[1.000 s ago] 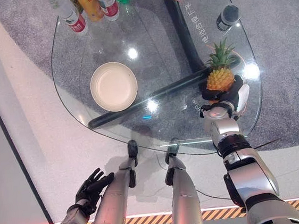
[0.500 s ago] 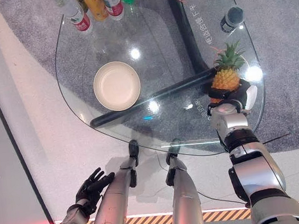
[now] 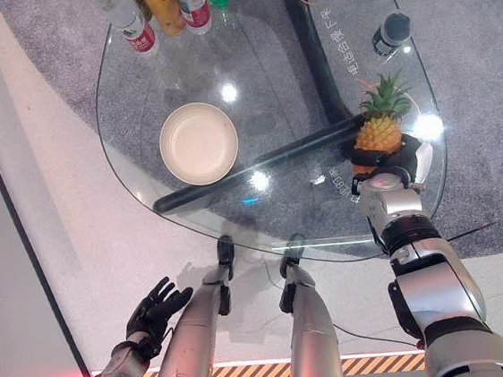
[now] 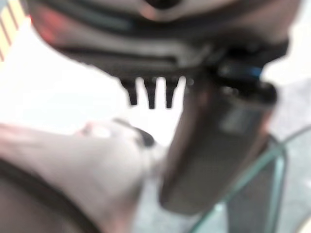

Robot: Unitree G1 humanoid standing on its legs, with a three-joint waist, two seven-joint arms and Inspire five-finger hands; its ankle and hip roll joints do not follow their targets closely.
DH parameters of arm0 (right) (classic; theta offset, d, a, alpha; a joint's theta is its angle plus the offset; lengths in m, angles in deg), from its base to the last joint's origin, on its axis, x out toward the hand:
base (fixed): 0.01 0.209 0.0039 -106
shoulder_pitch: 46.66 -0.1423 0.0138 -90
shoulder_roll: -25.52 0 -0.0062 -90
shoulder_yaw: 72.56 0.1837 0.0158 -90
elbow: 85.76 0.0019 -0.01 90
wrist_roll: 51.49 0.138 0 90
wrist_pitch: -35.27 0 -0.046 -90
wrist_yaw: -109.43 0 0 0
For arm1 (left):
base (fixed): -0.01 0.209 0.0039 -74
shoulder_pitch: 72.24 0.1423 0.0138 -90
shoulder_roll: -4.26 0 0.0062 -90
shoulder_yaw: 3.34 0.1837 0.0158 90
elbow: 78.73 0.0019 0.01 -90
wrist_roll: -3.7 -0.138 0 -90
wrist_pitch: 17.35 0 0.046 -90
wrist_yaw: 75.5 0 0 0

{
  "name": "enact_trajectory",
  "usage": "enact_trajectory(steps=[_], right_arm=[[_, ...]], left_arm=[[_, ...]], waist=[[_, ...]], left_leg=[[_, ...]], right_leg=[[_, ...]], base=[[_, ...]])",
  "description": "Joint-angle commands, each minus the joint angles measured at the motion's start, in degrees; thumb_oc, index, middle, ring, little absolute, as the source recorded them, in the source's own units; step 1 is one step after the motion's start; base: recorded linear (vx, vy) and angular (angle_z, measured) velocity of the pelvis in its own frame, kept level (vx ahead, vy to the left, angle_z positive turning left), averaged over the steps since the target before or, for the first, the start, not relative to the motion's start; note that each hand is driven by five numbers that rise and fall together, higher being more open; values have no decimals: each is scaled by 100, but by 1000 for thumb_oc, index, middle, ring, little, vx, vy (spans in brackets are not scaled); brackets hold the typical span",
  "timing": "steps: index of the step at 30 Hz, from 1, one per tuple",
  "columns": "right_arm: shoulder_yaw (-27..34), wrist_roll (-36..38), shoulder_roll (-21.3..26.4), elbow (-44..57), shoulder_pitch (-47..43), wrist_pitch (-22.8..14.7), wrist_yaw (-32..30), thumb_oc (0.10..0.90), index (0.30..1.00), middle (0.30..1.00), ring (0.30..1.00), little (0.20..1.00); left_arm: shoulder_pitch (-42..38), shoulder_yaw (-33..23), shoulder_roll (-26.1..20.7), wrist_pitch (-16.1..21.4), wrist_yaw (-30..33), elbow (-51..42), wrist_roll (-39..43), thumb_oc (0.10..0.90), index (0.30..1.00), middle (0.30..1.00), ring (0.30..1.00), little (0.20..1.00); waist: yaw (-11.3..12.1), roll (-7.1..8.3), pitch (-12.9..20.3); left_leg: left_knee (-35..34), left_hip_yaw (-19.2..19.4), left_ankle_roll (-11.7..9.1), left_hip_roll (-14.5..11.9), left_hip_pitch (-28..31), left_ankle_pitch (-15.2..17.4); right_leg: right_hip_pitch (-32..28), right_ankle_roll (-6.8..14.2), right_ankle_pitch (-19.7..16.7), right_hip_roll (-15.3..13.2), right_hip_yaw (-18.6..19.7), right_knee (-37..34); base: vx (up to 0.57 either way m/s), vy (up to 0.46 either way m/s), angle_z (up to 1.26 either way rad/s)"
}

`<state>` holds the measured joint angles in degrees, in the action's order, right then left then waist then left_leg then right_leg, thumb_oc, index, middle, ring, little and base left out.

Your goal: Pick up the fruit to the plate

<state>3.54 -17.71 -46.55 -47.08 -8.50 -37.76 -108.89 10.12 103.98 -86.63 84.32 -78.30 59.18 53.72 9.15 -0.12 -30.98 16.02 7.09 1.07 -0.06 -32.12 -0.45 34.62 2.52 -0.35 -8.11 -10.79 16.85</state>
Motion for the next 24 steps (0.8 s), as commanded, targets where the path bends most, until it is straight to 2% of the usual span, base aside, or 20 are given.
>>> enact_trajectory(steps=[1, 7, 12, 14, 17, 20, 21, 24], right_arm=[[-293, -17, 193, 432, 28, -195, 255, 100, 300, 300, 300, 200], [-97, -66, 108, 1256, 443, -564, 85, 100, 300, 300, 300, 200], [258, -395, -66, 2035, 833, -955, -64, 100, 300, 300, 300, 200], [281, -427, -84, 2109, 871, -960, -80, 100, 300, 300, 300, 200], [581, -755, -263, 3124, 1369, -1182, -123, 100, 300, 300, 300, 200], [699, -975, -364, 3568, 1626, -1480, 68, 100, 300, 300, 300, 200], [714, -1014, -383, 3668, 1647, -1460, 74, 100, 300, 300, 300, 200], [770, -1256, -531, 4352, 1983, -1683, 618, 100, 300, 300, 300, 200]], left_arm=[[219, 65, -192, 382, 31, -333, 230, 800, 900, 900, 900, 900], [176, -68, -226, 606, 192, -748, 403, 800, 900, 900, 900, 900], [145, -199, -277, 880, 469, -1041, 330, 800, 900, 900, 900, 900], [146, -207, -279, 899, 492, -1057, 313, 800, 900, 900, 900, 900], [190, -454, -326, 1207, 876, -1348, 166, 800, 900, 900, 900, 900], [263, -646, -338, 1397, 982, -1543, 138, 800, 900, 900, 900, 900], [259, -669, -347, 1406, 1008, -1588, 130, 800, 900, 900, 900, 900], [332, -896, -390, 1524, 1056, -2044, 148, 800, 900, 900, 900, 900]], waist=[[57, -284, 118], [-37, -218, 118], [-123, -160, 118], [-127, -156, 118], [-217, -121, 118], [-247, -115, 118], [-251, -110, 118], [-285, -98, 118]], left_leg=[[16, -40, -71, 346, 113, 349], [-55, 28, -74, 312, 369, 374], [-124, 72, -63, 289, 601, 395], [-129, 75, -61, 288, 624, 397], [-221, 112, -45, 278, 946, 426], [-279, 124, -40, 280, 1089, 423], [-290, 125, -39, 278, 1086, 397], [-319, 130, -31, 283, 1245, 406]], right_leg=[[-74, 121, 145, 218, -333, 394], [-300, 136, 201, 250, -291, 363], [-507, 157, 246, 286, -249, 341], [-526, 159, 249, 288, -245, 339], [-810, 172, 312, 313, -199, 305], [-945, 171, 336, 314, -204, 273], [-947, 165, 308, 317, -207, 248], [-1107, 163, 344, 305, -218, 230]], base=[[0, 0, 0], [0, 0, 0], [0, 0, 0], [0, 0, 0], [-2, -4, -4], [-7, -2, -3], [-5, -6, -6], [-9, -12, -8]])
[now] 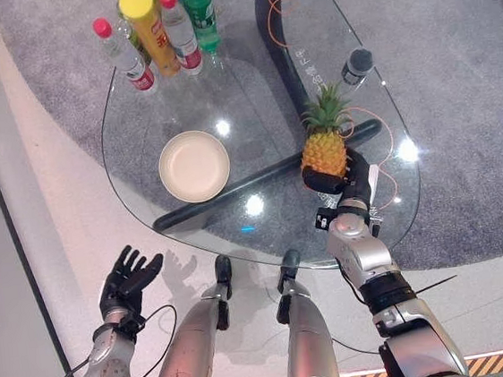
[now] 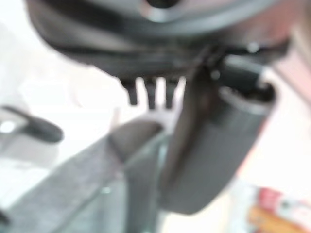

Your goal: Pick up the fruit to the plate

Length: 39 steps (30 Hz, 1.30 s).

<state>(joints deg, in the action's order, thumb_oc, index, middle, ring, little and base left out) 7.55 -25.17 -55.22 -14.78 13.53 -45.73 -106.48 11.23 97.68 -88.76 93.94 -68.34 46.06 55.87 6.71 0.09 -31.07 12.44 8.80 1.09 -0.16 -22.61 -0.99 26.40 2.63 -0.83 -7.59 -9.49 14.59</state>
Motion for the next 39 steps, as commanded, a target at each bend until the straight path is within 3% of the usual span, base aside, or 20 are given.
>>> enact_trajectory(steps=[1, 4, 7, 12, 16, 28, 36, 39], right_arm=[[374, -542, 306, 1202, -180, -897, 434, 100, 300, 300, 300, 200], [291, -841, 96, 1759, 83, -1139, 1278, 100, 300, 300, 300, 200], [213, -917, 91, 1996, 158, -1261, 1702, 100, 300, 300, 300, 200], [33, -1030, 268, 2365, 109, -1311, 2567, 100, 300, 300, 300, 200], [-223, -1108, 464, 2595, 79, -1453, 3155, 100, 300, 300, 300, 200], [-819, -1082, 649, 2745, 7, -1592, 3809, 100, 300, 300, 300, 200], [-1118, -1114, 759, 2788, 15, -1732, 4010, 100, 300, 300, 300, 200], [-1174, -1098, 756, 2840, -41, -1811, 4196, 100, 300, 300, 300, 200]], left_arm=[[231, -292, -182, 539, 66, -806, -64, 800, 900, 900, 900, 900], [267, -433, -201, 361, -336, -1448, 260, 800, 900, 900, 900, 900], [248, -353, -234, 235, -570, -1815, 322, 800, 900, 900, 900, 900], [102, -85, -461, 63, -493, -2426, -313, 800, 900, 900, 900, 900], [-74, 108, -661, -136, -676, -3001, -351, 800, 900, 900, 900, 900], [-397, 692, -830, -486, -1355, -3769, 257, 800, 900, 900, 900, 900], [-531, 809, -912, -314, -1645, -4064, 794, 800, 900, 900, 900, 900], [-585, 769, -913, -420, -1810, -4206, 1183, 800, 900, 900, 900, 900]], waist=[[-44, -117, 128], [-60, -102, 128], [-65, -91, 128], [-69, -88, 128], [-61, -71, 128], [-57, -56, 128], [-44, -59, 128], [-27, -49, 128]], left_leg=[[38, -43, -33, 293, 311, 461], [34, -43, -26, 289, 440, 472], [33, -40, -15, 282, 446, 470], [83, -35, 6, 273, 388, 462], [136, -55, 20, 307, 338, 473], [256, -109, 59, 396, 164, 480], [277, -153, 65, 443, 112, 472], [286, -171, 71, 457, 93, 470]], right_leg=[[-303, 151, 398, 252, -350, 457], [-448, 151, 432, 230, -387, 460], [-474, 149, 424, 224, -421, 447], [-461, 159, 392, 210, -469, 446], [-485, 175, 355, 206, -507, 379], [-457, 204, 262, 183, -538, 269], [-448, 211, 231, 176, -524, 215], [-428, 216, 230, 169, -533, 239]], base=[[0, 0, 0], [-9, -19, -3], [-19, -40, -1], [-25, -29, 4], [-14, -27, 4], [-7, -10, 2], [0, 0, 0], [-3, -11, 3]])
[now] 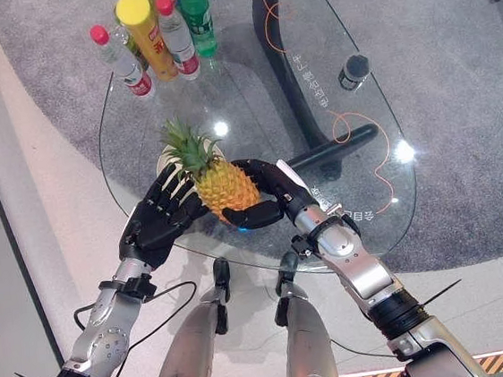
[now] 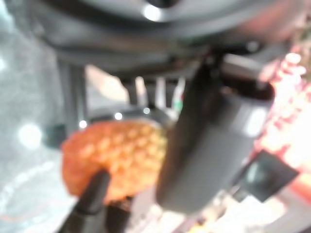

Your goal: Pick up the fruit to the plate

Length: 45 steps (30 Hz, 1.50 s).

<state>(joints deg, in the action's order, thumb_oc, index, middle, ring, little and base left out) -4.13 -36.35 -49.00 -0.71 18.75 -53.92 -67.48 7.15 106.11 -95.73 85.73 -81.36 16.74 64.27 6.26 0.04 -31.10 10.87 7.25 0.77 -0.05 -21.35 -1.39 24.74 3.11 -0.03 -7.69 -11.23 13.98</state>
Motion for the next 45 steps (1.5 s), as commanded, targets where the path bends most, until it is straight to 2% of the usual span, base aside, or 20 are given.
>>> enact_trajectory(steps=[1, 9, 20, 22, 26, 28, 34, 38, 45], right_arm=[[-27, 40, 137, 1472, -580, -999, 383, 100, 300, 300, 300, 200], [-367, 86, 278, 1818, -656, -858, 1657, 100, 300, 300, 300, 200], [-850, 142, 409, 1845, -740, -834, 2503, 100, 300, 300, 300, 200], [-972, 142, 388, 1902, -782, -701, 2741, 100, 300, 300, 300, 200], [-1124, 104, 370, 1909, -812, -590, 2799, 100, 300, 300, 300, 200], [-1162, 96, 319, 1862, -786, -599, 2812, 100, 300, 300, 300, 200], [-1169, -34, 130, 1720, -720, -579, 2781, 100, 300, 300, 300, 200], [-1138, -73, -73, 1629, -719, -513, 2698, 100, 300, 300, 300, 200], [-1144, -114, -294, 1490, -732, -503, 2622, 100, 300, 300, 300, 200]], left_arm=[[-182, -74, -202, 377, -546, -1300, 407, 800, 900, 900, 900, 900], [-158, -154, -68, 329, -758, -1517, 722, 800, 900, 900, 900, 900], [-115, -203, -26, 307, -881, -1542, 752, 800, 900, 900, 900, 900], [-100, -191, -18, 286, -919, -1517, 723, 800, 900, 900, 900, 900], [-65, -195, 15, 307, -937, -1558, 715, 800, 900, 900, 900, 900], [-55, -169, 48, 480, -947, -1550, 744, 800, 900, 900, 900, 900], [-15, -345, 318, 1385, -1368, -1677, 1390, 800, 900, 900, 900, 900], [-51, -471, 602, 1825, -1298, -1806, 1564, 800, 900, 900, 900, 900], [-140, -619, 784, 2253, -1026, -1881, 1443, 800, 900, 900, 900, 900]], waist=[[21, -39, 130], [84, 30, 130], [188, 125, 130], [212, 145, 130], [243, 140, 130], [249, 138, 130], [292, 171, 130], [339, 250, 130], [374, 335, 130]], left_leg=[[445, -22, 102, 450, -36, 508], [448, -75, 98, 477, -49, 487], [420, -175, 74, 496, -48, 456], [407, -209, 76, 516, -54, 441], [407, -234, 77, 533, -76, 427], [420, -242, 79, 536, -78, 432], [442, -250, 69, 534, -81, 447], [456, -304, 58, 534, -87, 455], [497, -338, 57, 530, -100, 475]], right_leg=[[-255, 170, 148, 179, -356, 307], [-281, 160, 133, 199, -369, 274], [-343, 151, 119, 226, -404, 211], [-340, 154, 104, 238, -395, 191], [-340, 144, 100, 248, -391, 169], [-339, 145, 100, 240, -383, 178], [-338, 143, 111, 222, -408, 213], [-352, 139, 114, 227, -445, 240], [-369, 146, 116, 228, -500, 278]], base=[[-2, -14, 7], [0, -11, 5], [1, -12, 1], [0, 0, 0], [0, 0, 0], [0, 0, 0], [0, 0, 0], [12, -21, 0], [20, -24, 8]])
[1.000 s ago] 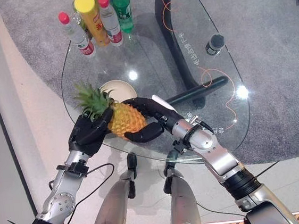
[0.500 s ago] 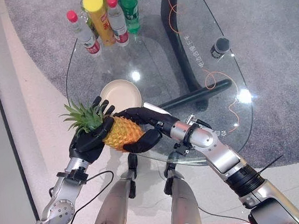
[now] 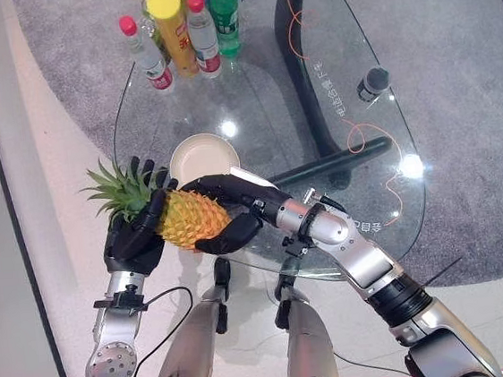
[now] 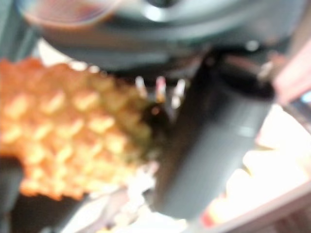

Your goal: Pick up the fruit to the plate

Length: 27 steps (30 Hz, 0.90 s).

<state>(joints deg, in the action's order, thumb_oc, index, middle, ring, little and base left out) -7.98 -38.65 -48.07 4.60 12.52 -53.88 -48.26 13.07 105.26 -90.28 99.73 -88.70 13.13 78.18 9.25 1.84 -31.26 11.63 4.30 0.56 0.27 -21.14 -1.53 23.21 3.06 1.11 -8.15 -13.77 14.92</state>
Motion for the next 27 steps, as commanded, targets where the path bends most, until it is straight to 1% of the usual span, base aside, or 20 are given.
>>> enact_trajectory(steps=[1, 2, 7, 9, 14, 15, 16, 27], right_arm=[[-766, 121, -410, 945, -128, -484, 688, 100, 300, 300, 300, 200], [-769, 126, -419, 936, -136, -476, 682, 100, 300, 300, 300, 200], [-774, 117, -475, 860, -194, -473, 681, 100, 300, 300, 300, 200], [-779, 104, -480, 856, -190, -477, 680, 100, 300, 300, 300, 200], [-754, 60, -473, 863, -157, -459, 708, 100, 300, 300, 300, 200], [-754, 66, -466, 854, -155, -463, 708, 100, 300, 300, 300, 200], [-754, 69, -460, 861, -152, -453, 699, 100, 300, 300, 300, 200], [-771, 20, -547, 817, -174, -418, 666, 100, 300, 300, 300, 200]], left_arm=[[-756, -545, 258, 882, -234, -1526, -44, 800, 900, 900, 900, 900], [-767, -546, 266, 888, -195, -1536, -113, 800, 900, 900, 900, 900], [-878, -513, 291, 676, 75, -1523, -520, 800, 900, 900, 900, 900], [-870, -518, 288, 627, 81, -1521, -564, 800, 900, 900, 900, 900], [-825, -555, 267, 624, -240, -1500, -439, 800, 900, 900, 900, 900], [-822, -549, 257, 641, -273, -1506, -412, 440, 592, 592, 592, 540], [-820, -543, 242, 660, -319, -1515, -369, 100, 300, 300, 300, 200], [-872, -520, 308, 759, -478, -1461, -240, 100, 300, 300, 300, 200]], waist=[[79, 163, 147], [81, 165, 147], [81, 172, 147], [82, 170, 147], [84, 160, 147], [85, 156, 147], [86, 150, 147], [99, 158, 147]], left_leg=[[422, -50, 75, 495, -123, 487], [429, -55, 75, 494, -130, 487], [445, -125, 84, 527, -155, 504], [454, -137, 89, 537, -155, 513], [472, -171, 93, 548, -154, 531], [478, -174, 93, 547, -156, 533], [483, -176, 91, 544, -160, 534], [472, -178, 103, 540, -152, 543]], right_leg=[[-219, 152, 0, 271, -250, 185], [-215, 153, 0, 269, -253, 191], [-201, 177, -10, 274, -227, 179], [-204, 178, -9, 275, -225, 178], [-208, 183, -11, 275, -211, 173], [-206, 184, -11, 271, -213, 179], [-200, 189, -9, 265, -214, 192], [-182, 210, -7, 240, -255, 239]], base=[[17, -7, 4], [0, 0, 0], [0, 0, 0], [0, 0, 0], [0, 0, 0], [0, 0, 0], [0, 0, 0], [0, 0, 0]])
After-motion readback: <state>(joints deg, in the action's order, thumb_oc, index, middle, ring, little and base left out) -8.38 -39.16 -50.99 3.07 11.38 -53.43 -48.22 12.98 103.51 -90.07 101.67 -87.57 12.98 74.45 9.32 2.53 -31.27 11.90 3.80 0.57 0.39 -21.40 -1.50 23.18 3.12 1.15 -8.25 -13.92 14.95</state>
